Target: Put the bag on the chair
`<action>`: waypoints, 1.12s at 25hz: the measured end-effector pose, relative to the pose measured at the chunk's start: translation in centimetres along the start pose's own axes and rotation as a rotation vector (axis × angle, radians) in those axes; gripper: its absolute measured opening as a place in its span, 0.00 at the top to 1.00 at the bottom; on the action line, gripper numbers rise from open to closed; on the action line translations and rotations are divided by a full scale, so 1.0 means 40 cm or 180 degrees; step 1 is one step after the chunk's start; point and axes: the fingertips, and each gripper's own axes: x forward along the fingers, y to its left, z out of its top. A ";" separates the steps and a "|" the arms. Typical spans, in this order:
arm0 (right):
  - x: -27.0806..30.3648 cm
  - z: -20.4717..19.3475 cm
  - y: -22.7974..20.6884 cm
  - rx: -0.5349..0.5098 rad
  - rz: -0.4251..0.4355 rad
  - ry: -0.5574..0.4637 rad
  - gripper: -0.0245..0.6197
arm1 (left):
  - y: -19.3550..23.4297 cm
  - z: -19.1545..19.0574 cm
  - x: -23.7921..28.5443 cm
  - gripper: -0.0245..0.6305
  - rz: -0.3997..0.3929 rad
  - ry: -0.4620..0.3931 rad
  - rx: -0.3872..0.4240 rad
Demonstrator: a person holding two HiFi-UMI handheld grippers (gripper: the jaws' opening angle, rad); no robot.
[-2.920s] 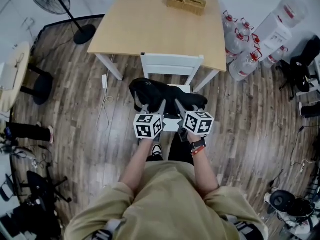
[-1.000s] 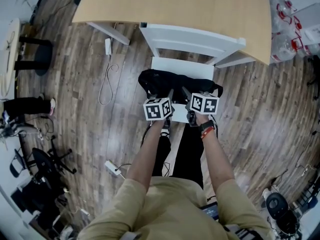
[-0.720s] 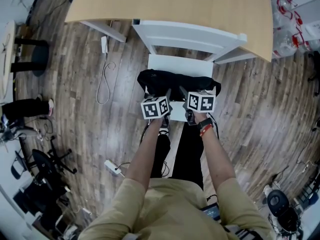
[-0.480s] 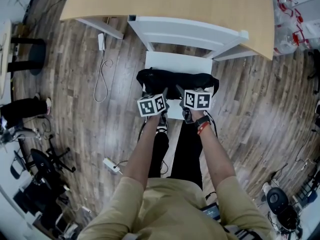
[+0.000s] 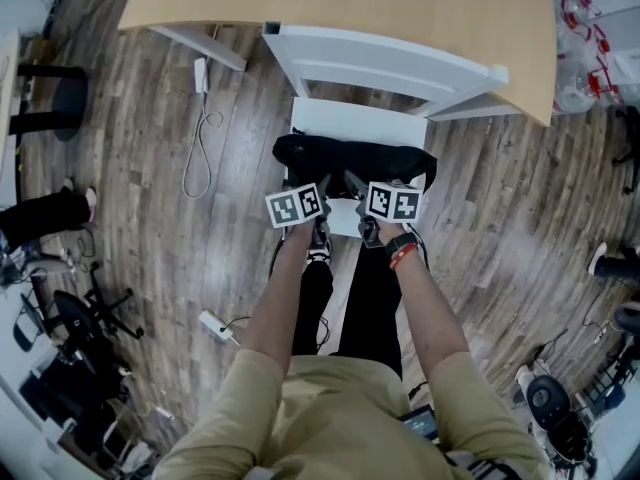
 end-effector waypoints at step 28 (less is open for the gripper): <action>-0.309 -0.064 0.135 -0.0138 -0.0364 -0.0255 0.48 | -0.078 -0.081 -0.310 0.38 -0.0029 -0.0070 0.0336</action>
